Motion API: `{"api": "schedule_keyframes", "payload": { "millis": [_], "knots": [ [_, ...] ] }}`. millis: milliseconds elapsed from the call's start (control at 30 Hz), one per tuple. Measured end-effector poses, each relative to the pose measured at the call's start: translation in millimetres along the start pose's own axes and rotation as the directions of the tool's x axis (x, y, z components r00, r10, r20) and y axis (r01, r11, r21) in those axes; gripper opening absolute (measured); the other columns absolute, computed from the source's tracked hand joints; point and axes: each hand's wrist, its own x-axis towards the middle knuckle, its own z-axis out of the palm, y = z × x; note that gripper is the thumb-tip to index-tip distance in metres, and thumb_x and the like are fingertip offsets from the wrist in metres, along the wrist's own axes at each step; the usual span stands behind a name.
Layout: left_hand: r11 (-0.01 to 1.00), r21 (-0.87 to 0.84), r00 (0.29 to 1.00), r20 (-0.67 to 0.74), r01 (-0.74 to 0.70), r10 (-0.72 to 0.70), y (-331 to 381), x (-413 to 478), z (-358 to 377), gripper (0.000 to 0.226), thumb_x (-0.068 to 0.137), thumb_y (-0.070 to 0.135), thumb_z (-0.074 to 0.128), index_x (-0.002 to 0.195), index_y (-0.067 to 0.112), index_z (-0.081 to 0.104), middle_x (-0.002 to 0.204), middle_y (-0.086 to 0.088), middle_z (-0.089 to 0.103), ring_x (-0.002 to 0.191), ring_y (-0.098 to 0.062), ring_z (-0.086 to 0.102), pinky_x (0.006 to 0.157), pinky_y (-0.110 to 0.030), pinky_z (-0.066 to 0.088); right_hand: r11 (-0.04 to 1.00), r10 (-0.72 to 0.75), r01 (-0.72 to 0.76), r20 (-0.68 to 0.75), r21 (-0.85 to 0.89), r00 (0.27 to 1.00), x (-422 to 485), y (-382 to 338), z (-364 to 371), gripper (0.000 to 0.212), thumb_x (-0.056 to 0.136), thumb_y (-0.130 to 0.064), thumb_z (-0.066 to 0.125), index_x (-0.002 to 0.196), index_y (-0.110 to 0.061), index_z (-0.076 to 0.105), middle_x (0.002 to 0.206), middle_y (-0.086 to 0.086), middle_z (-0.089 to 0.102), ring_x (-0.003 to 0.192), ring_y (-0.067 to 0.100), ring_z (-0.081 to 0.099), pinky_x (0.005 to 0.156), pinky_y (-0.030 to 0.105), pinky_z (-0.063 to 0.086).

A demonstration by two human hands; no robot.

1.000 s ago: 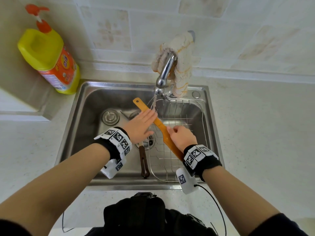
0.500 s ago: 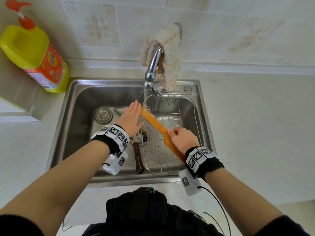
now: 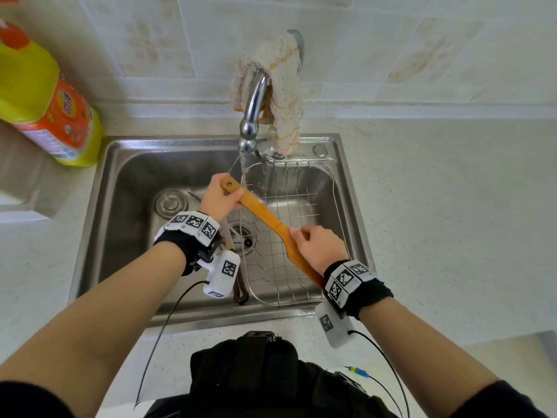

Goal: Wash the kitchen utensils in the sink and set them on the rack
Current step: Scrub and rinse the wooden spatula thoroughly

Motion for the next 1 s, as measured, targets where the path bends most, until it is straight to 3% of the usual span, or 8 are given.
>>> {"api": "schedule_keyframes", "payload": {
  "millis": [67,200,300,433,533,633,833,1000],
  "knots": [
    [0.989,-0.148,0.999,-0.050,0.015,-0.022,5.4,-0.6,-0.9,0.026,0.093,0.005,0.052,0.117,0.007,0.042,0.111,-0.019,0.053,0.096,-0.035,0.063,0.061,-0.026,0.059,1.000,-0.016,0.016,-0.024,-0.025,1.000,-2.8,3.8,0.7,0.040,0.096,-0.051,0.029,0.086,-0.023,0.054,0.076,-0.003,0.061,0.073,0.017,0.061,0.075,0.031,0.050],
    [0.978,-0.206,0.991,-0.125,0.017,-0.044,9.8,-4.8,-2.0,0.013,0.099,0.011,0.039,0.094,0.007,0.050,0.084,-0.012,0.055,0.073,-0.027,0.063,0.047,-0.026,0.056,0.998,-0.020,0.017,-0.042,-0.057,0.999,-6.0,8.9,1.0,0.044,0.097,-0.050,0.029,0.093,-0.019,0.060,0.080,0.000,0.064,0.074,0.017,0.061,0.073,0.030,0.048],
    [0.935,-0.346,0.989,-0.091,0.074,-0.112,12.0,-10.4,-2.8,0.022,0.101,0.012,0.033,0.097,0.005,0.054,0.080,-0.011,0.058,0.073,-0.024,0.064,0.051,-0.025,0.057,0.999,-0.023,0.021,-0.052,-0.047,0.998,-5.1,9.2,-0.3,0.043,0.097,-0.049,0.029,0.095,-0.019,0.059,0.084,0.001,0.064,0.074,0.018,0.058,0.074,0.030,0.046],
    [0.893,-0.437,0.987,0.153,0.109,-0.045,13.6,-18.2,3.8,0.017,0.095,0.001,0.043,0.108,0.003,0.054,0.098,-0.011,0.065,0.087,-0.018,0.067,0.082,-0.028,0.057,1.000,-0.003,0.002,-0.084,-0.013,0.996,-1.7,10.8,-1.1,0.039,0.097,-0.050,0.028,0.081,-0.024,0.051,0.075,-0.003,0.059,0.071,0.017,0.056,0.077,0.032,0.048],
    [0.918,-0.344,0.938,0.338,0.198,-0.075,20.6,-30.5,20.7,0.018,0.089,-0.005,0.050,0.106,-0.003,0.056,0.100,-0.012,0.065,0.086,-0.016,0.068,0.075,-0.021,0.057,1.000,-0.012,0.012,-0.111,-0.002,0.994,-1.7,6.4,-1.4,0.039,0.097,-0.050,0.028,0.084,-0.023,0.053,0.076,-0.003,0.059,0.072,0.017,0.056,0.077,0.032,0.047],
    [0.904,-0.361,0.920,0.384,0.228,-0.078,22.6,-41.2,34.5,0.022,0.090,-0.005,0.050,0.112,-0.006,0.054,0.100,-0.014,0.065,0.087,-0.018,0.067,0.073,-0.021,0.057,0.997,-0.033,0.042,-0.136,0.064,0.990,0.5,-9.6,-3.1,0.040,0.098,-0.047,0.029,0.102,-0.020,0.058,0.087,0.000,0.063,0.081,0.019,0.059,0.076,0.031,0.043],
    [0.861,-0.495,0.979,0.202,0.122,-0.022,37.6,-42.6,34.9,0.020,0.098,0.004,0.040,0.112,-0.002,0.051,0.099,-0.013,0.064,0.089,-0.022,0.064,0.071,-0.023,0.058,0.976,-0.075,0.099,-0.123,0.195,0.990,6.6,-22.4,-15.0,0.036,0.097,-0.043,0.040,0.118,-0.016,0.050,0.102,0.003,0.064,0.092,0.022,0.061,0.074,0.028,0.042],
    [0.705,-0.703,0.996,0.042,0.088,-0.083,41.8,-38.9,27.8,0.018,0.098,0.003,0.039,0.113,0.003,0.048,0.097,-0.009,0.062,0.090,-0.019,0.063,0.075,-0.028,0.056,0.938,0.012,0.015,-0.077,0.346,0.997,7.2,-8.0,-19.6,0.035,0.090,-0.034,0.058,0.113,-0.008,0.055,0.100,0.006,0.062,0.096,0.025,0.060,0.083,0.034,0.048]
  ]
}}
